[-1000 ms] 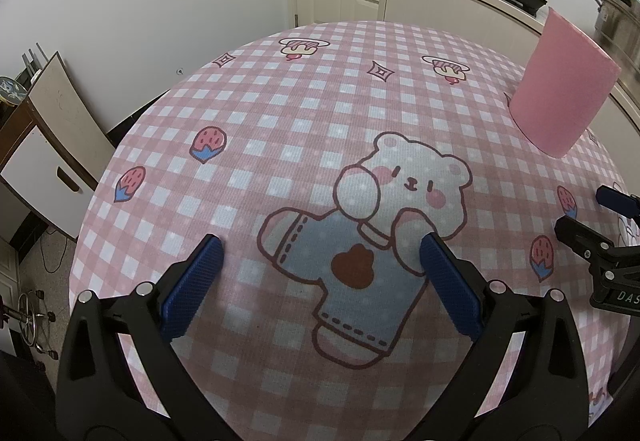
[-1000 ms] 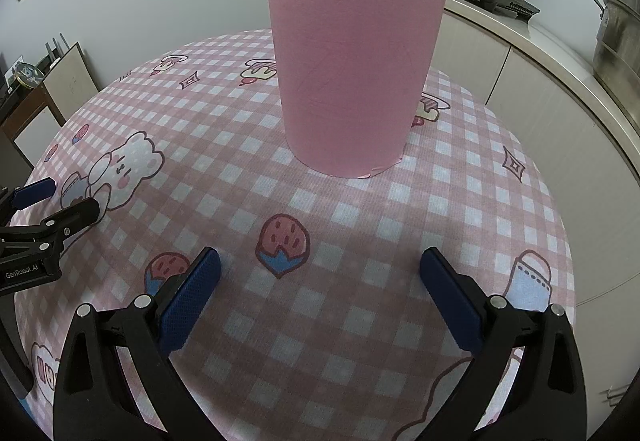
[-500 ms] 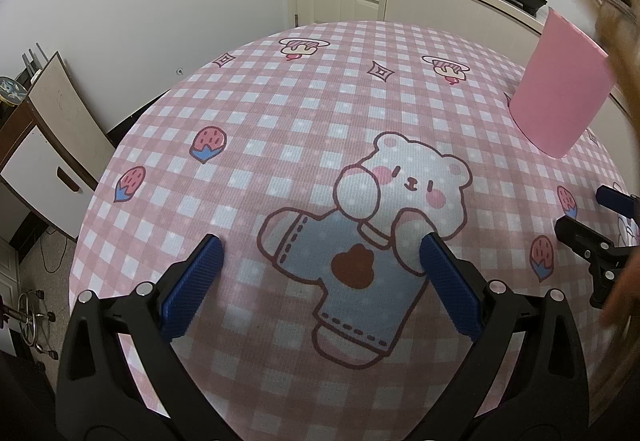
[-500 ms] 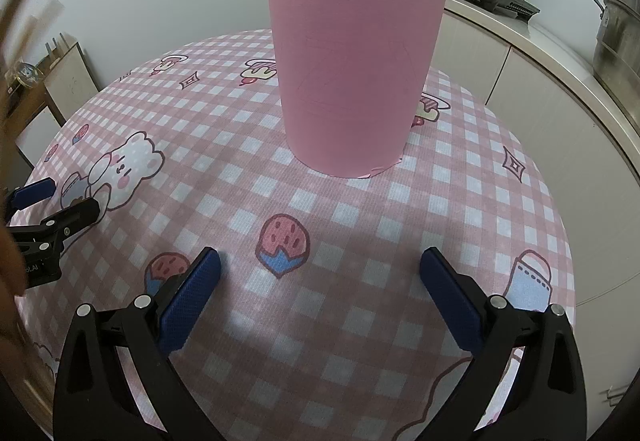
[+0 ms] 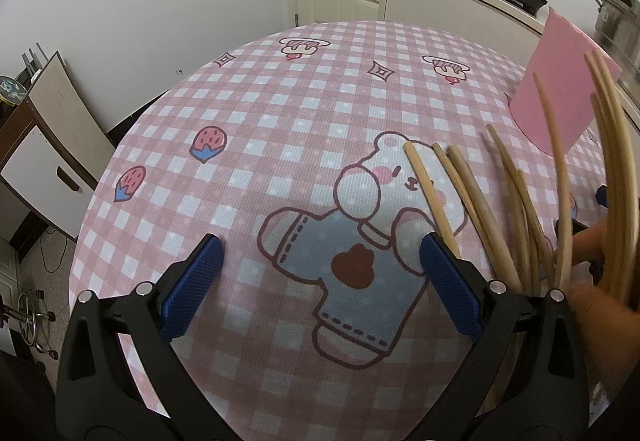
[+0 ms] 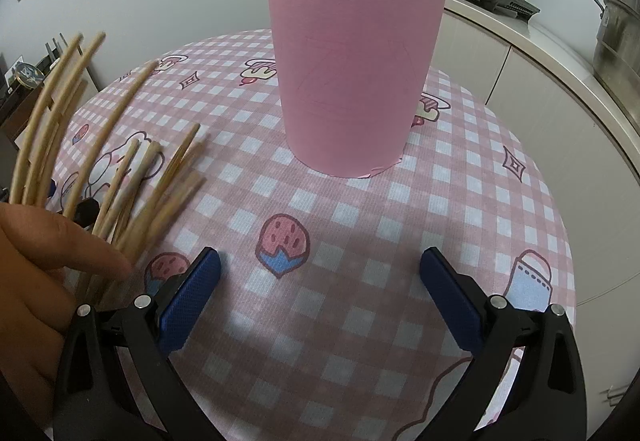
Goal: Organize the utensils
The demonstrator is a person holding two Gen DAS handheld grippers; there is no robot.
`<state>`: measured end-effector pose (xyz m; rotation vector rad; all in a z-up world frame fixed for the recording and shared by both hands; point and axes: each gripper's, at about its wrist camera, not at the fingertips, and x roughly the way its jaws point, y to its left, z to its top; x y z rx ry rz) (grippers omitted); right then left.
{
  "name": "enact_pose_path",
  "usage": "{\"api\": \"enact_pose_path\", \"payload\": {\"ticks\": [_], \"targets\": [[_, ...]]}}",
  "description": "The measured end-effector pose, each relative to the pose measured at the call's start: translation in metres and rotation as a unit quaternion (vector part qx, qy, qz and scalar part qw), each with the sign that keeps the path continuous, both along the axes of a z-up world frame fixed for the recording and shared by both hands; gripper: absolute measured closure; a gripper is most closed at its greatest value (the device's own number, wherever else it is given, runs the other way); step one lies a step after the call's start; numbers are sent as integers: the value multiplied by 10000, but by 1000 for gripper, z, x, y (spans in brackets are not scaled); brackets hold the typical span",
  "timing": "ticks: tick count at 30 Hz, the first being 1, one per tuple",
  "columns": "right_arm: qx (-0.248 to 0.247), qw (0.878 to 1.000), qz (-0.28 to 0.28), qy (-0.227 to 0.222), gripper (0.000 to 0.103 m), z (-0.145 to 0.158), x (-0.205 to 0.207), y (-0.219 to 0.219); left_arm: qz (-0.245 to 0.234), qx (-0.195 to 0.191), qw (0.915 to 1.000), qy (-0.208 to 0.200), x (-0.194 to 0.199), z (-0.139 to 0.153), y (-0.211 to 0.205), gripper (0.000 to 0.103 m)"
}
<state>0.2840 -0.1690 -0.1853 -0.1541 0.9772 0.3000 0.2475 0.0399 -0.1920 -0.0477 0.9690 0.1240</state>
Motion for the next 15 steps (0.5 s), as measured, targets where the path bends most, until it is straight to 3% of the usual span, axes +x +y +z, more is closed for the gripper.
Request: {"api": "enact_pose_path", "payload": {"ticks": [15], "targets": [[4, 10000, -2, 2, 6, 1, 0, -1, -1, -1, 10000, 0, 0, 0, 0, 6]]}}
